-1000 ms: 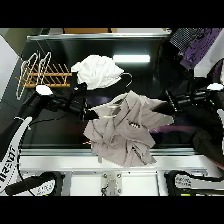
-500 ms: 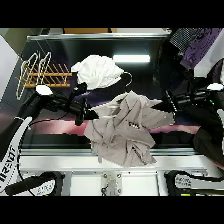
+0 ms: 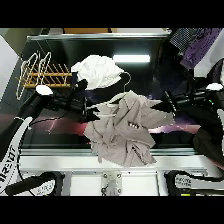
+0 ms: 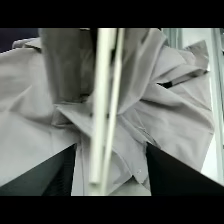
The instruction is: Fold the clothes and pants, and hang the long-sleeved shirts on hangers.
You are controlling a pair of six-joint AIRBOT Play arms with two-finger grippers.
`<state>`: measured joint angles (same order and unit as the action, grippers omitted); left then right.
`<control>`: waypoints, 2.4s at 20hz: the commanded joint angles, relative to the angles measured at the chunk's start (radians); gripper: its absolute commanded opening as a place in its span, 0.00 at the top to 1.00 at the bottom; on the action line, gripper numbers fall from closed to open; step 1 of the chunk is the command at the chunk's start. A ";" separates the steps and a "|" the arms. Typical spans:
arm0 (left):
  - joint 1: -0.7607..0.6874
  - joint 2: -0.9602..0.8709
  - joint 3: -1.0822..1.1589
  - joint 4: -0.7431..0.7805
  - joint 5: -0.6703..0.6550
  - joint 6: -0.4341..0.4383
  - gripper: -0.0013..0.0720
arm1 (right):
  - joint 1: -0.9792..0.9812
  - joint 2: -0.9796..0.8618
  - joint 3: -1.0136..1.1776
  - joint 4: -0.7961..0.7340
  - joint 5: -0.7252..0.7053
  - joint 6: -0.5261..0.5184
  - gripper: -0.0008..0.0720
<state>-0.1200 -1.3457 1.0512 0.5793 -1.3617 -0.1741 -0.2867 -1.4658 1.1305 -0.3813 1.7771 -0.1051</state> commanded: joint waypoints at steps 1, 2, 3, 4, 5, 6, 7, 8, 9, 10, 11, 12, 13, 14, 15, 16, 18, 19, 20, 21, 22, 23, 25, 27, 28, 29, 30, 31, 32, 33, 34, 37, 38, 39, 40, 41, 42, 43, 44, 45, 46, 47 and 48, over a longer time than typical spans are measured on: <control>0.019 0.023 0.000 0.005 0.085 -0.087 0.39 | 0.000 0.000 0.000 0.001 0.002 -0.001 0.98; 0.039 0.044 0.000 0.005 0.114 -0.102 0.39 | 0.000 0.000 0.000 0.001 0.002 -0.001 0.98; 0.064 0.068 0.000 0.005 0.142 -0.129 0.39 | 0.000 0.000 0.000 0.001 0.002 -0.001 0.98; 0.089 0.091 0.000 0.005 0.158 -0.155 0.39 | 0.000 0.000 0.000 0.001 0.002 -0.001 0.98; 0.120 0.116 0.000 0.006 0.166 -0.170 0.39 | 0.000 0.000 0.000 0.001 0.002 -0.001 0.98; 0.152 0.139 0.000 0.006 0.169 -0.185 0.39 | 0.000 0.001 0.000 0.001 0.002 0.000 0.98; 0.188 0.164 0.000 0.006 0.172 -0.212 0.39 | 0.000 0.002 0.000 0.003 0.003 0.000 0.98; 0.220 0.191 0.000 0.006 0.180 -0.246 0.39 | -0.001 0.006 0.002 0.005 0.002 0.010 0.98; 0.257 0.222 0.000 0.006 0.195 -0.282 0.39 | -0.001 0.014 0.003 0.008 0.003 0.027 0.98; 0.288 0.250 0.000 0.007 0.204 -0.304 0.39 | -0.001 0.023 0.003 0.014 0.002 0.031 0.98; 0.317 0.282 0.000 0.025 0.213 -0.323 0.39 | -0.001 0.034 0.003 0.022 0.002 0.031 0.98; 0.332 0.311 0.000 0.074 0.214 -0.350 0.39 | -0.003 0.051 0.003 0.033 -0.001 0.035 0.98; 0.337 0.339 0.000 0.148 0.214 -0.399 0.39 | -0.007 0.068 0.003 0.054 -0.002 0.053 0.98; 0.335 0.364 -0.001 0.239 0.211 -0.491 0.39 | -0.014 0.087 0.003 0.085 -0.018 0.078 0.98; 0.324 0.384 -0.007 0.313 0.211 -0.602 0.39 | -0.022 0.108 0.003 0.105 -0.048 0.099 0.98; 0.310 0.401 -0.026 0.343 0.212 -0.686 0.39 | -0.032 0.130 0.003 0.115 -0.084 0.114 0.98; 0.260 0.426 -0.110 0.323 0.235 -0.785 0.04 | -0.042 0.180 0.003 0.118 -0.171 0.152 0.98; 0.222 0.427 -0.156 0.305 0.254 -0.821 0.03 | -0.043 0.203 0.003 0.120 -0.211 0.178 0.98; 0.169 0.426 -0.211 0.283 0.286 -0.842 0.03 | -0.043 0.227 0.003 0.122 -0.246 0.193 0.98; 0.114 0.426 -0.265 0.282 0.342 -0.870 0.03 | -0.043 0.247 0.003 0.122 -0.267 0.193 0.98; 0.046 0.426 -0.319 0.281 0.421 -0.920 0.03 | -0.043 0.266 0.003 0.122 -0.285 0.207 0.98; -0.031 0.426 -0.372 0.281 0.518 -0.978 0.03 | -0.043 0.279 0.003 0.122 -0.297 0.221 0.98; -0.191 0.415 -0.449 0.273 0.697 -1.057 0.03 | -0.043 0.294 0.003 0.121 -0.300 0.242 0.98; -0.322 0.363 -0.489 0.149 0.815 -1.072 0.03 | -0.042 0.296 0.003 0.121 -0.299 0.242 0.98; -0.378 0.320 -0.490 0.101 0.847 -1.071 0.03 | -0.042 0.296 0.003 0.121 -0.300 0.252 0.98; -0.424 0.277 -0.483 0.079 0.882 -1.072 0.03 | -0.042 0.296 0.003 0.121 -0.299 0.262 0.98; -0.458 0.241 -0.471 0.069 0.916 -1.072 0.03 | -0.042 0.296 0.003 0.121 -0.299 0.264 0.98; -0.491 0.200 -0.448 0.055 0.943 -1.071 0.03 | -0.042 0.296 0.003 0.121 -0.299 0.264 0.98; -0.516 0.163 -0.423 0.048 0.959 -1.072 0.03 | -0.042 0.296 0.003 0.121 -0.299 0.264 0.98; -0.536 0.132 -0.400 0.048 0.962 -1.071 0.03 | -0.042 0.296 0.003 0.121 -0.299 0.264 0.98; -0.551 0.099 -0.377 0.048 0.963 -1.071 0.03 | -0.042 0.296 0.003 0.121 -0.299 0.264 0.98; -0.568 0.026 -0.321 0.048 0.990 -1.072 0.03 | -0.042 0.296 0.003 0.121 -0.295 0.264 0.98; -0.568 0.009 -0.304 0.048 0.996 -1.072 0.03 | -0.042 0.296 0.003 0.121 -0.296 0.264 0.98; -0.568 -0.001 -0.290 0.048 0.995 -1.072 0.06 | -0.042 0.296 0.003 0.121 -0.295 0.264 0.98; -0.568 -0.006 -0.277 0.048 0.986 -1.072 0.07 | -0.042 0.296 0.003 0.121 -0.296 0.264 0.98; -0.568 -0.008 -0.263 0.048 0.970 -1.072 0.09 | -0.042 0.296 0.003 0.121 -0.296 0.264 0.98; -0.568 -0.005 -0.258 0.048 0.968 -1.072 0.40 | -0.042 0.296 0.003 0.121 -0.295 0.264 0.98; -0.568 -0.002 -0.256 0.048 0.967 -1.072 0.75 | -0.042 0.297 0.003 0.121 -0.296 0.272 0.98; -0.558 0.002 -0.257 0.053 0.961 -1.072 0.96 | -0.042 0.299 0.003 0.120 -0.295 0.301 0.98; -0.535 0.015 -0.257 0.058 0.945 -1.072 0.96 | -0.042 0.306 0.003 0.118 -0.296 0.326 0.98; -0.495 0.037 -0.257 0.058 0.921 -1.072 0.96 | -0.045 0.315 0.003 0.106 -0.296 0.339 0.98; -0.441 0.066 -0.257 0.058 0.895 -1.072 0.97 | -0.045 0.330 0.003 0.089 -0.295 0.343 0.98; -0.372 0.104 -0.257 0.058 0.869 -1.072 0.97 | -0.044 0.346 0.003 0.075 -0.295 0.351 0.98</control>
<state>-0.5987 -1.2984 0.7898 0.6342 -0.4324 -1.2461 -0.3302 -1.1469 1.1328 -0.2741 1.4807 0.2108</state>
